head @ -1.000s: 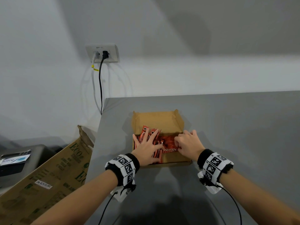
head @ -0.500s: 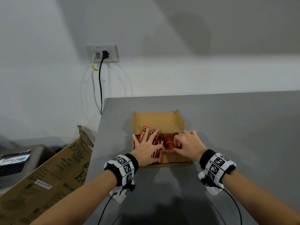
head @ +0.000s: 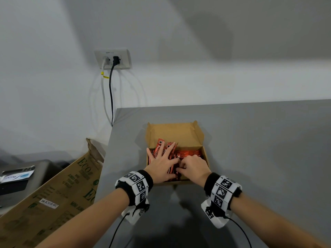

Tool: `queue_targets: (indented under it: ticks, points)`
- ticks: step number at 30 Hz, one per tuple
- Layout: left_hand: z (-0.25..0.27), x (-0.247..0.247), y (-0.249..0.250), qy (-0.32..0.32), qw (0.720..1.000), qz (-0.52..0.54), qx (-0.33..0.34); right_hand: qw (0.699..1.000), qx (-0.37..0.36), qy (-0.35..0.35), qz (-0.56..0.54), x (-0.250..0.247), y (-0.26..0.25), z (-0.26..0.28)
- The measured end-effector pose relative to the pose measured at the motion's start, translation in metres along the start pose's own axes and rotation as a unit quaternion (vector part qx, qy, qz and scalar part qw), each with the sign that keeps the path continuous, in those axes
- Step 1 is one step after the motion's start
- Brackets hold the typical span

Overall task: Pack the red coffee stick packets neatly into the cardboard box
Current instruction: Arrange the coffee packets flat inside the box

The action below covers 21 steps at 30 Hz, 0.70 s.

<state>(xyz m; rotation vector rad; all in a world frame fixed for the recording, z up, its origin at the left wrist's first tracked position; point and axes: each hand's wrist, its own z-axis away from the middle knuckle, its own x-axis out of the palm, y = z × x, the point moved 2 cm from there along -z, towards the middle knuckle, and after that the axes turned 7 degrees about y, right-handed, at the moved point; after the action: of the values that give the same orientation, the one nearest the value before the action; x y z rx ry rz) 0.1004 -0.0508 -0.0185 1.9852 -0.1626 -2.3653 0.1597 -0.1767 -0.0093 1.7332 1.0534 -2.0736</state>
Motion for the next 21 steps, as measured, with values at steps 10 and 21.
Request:
queue_targets:
  ticks: [10,21]
  points:
    - [-0.001,0.000,-0.001,0.006,1.000,0.023,0.001,0.991,0.070,0.025,-0.110,0.003,0.012,0.004]
    - [0.002,0.002,-0.003,0.078,0.992,0.095,-0.020,0.962,0.084,0.154,-0.207,-0.030,0.053,0.018]
